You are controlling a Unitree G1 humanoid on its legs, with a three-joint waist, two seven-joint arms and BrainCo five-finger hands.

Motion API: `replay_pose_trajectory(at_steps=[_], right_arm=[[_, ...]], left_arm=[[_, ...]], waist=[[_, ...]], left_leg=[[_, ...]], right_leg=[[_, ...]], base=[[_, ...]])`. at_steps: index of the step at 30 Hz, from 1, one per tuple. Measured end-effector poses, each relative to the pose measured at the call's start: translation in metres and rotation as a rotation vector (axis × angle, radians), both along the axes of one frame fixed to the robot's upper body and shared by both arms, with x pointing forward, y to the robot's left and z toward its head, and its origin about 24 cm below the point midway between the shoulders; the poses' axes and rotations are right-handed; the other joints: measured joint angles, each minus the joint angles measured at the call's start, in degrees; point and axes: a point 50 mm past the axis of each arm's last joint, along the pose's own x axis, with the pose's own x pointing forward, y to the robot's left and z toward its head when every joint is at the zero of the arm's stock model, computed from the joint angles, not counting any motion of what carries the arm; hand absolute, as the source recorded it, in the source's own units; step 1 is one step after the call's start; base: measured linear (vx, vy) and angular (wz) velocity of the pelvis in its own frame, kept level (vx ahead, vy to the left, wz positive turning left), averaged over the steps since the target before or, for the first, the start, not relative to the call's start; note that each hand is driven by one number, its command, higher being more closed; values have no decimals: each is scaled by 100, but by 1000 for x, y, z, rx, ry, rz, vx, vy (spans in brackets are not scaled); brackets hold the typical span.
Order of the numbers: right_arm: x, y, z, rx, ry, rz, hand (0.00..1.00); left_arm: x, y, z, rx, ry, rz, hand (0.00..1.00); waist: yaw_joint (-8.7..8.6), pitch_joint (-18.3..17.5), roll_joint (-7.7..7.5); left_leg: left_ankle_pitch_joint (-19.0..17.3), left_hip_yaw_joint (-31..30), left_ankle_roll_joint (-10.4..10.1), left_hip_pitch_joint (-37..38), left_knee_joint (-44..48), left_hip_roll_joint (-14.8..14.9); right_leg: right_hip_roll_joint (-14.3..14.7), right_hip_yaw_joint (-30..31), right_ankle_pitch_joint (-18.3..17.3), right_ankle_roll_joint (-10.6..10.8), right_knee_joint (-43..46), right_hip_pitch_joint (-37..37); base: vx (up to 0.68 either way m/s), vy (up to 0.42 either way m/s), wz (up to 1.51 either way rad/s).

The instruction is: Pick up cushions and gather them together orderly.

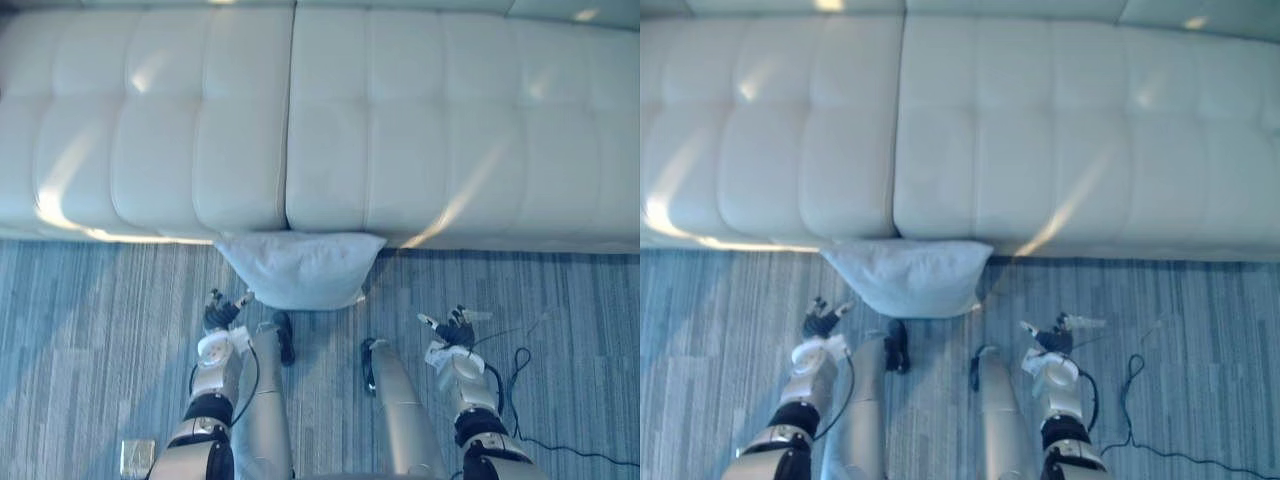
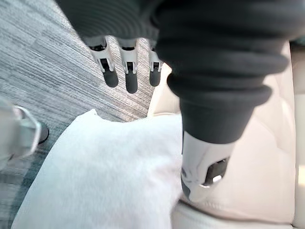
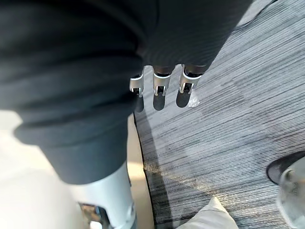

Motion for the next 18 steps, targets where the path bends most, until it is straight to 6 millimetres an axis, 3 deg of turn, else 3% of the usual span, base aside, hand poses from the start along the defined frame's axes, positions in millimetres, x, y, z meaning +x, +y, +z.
replay_pose_trajectory(at_steps=[1, 3, 6, 7, 11, 13, 18], right_arm=[[3, 1, 4, 0, -14, 1, 0], [26, 4, 34, 3, -125, 6, 0], [45, 4, 62, 9, -215, 9, 0], [58, 1, 85, 7, -283, 3, 0], [77, 1, 127, 14, -405, 4, 0], [89, 5, 154, 28, -476, 15, 0], [102, 21, 189, 41, -562, 50, 0]], left_arm=[[3, 2, 4, 9, -13, 1, 0], [18, 13, 31, 53, -88, 5, 0], [33, 19, 60, 87, -174, 5, 0], [45, 20, 82, 103, -236, 2, 0], [63, 21, 125, 117, -356, -2, 0], [74, 13, 154, 138, -428, -31, 0], [89, -21, 190, 189, -517, -138, 0]], waist=[[5, 10, -2], [22, 190, 3], [61, 391, -6], [104, 516, -7], [125, 760, 1], [131, 782, 5], [163, 872, 1]], left_leg=[[28, -8, 13, -138, 43, 19], [134, -79, 49, -736, 266, 35], [198, -101, 112, -1177, 467, 29], [230, -116, 143, -1526, 599, 4], [314, -154, 191, -2043, 828, -51], [349, -167, 210, -2444, 868, -90], [394, -156, 221, -2782, 847, -164]], right_leg=[[-1, -24, 0, 0, 62, -134], [-16, -85, -1, 2, 398, -719], [-78, -132, -13, 24, 702, -1169], [-90, -131, -43, 63, 906, -1523], [-161, -143, -111, 111, 1244, -2033], [-209, -159, -127, 117, 1374, -2446], [-295, -163, -146, 118, 1473, -2826]], base=[[-108, -46, 18], [-99, -25, 13], [-77, -16, 13], [-61, -23, 13], [-39, -13, 13], [-45, -7, 13], [-28, 8, 11]])
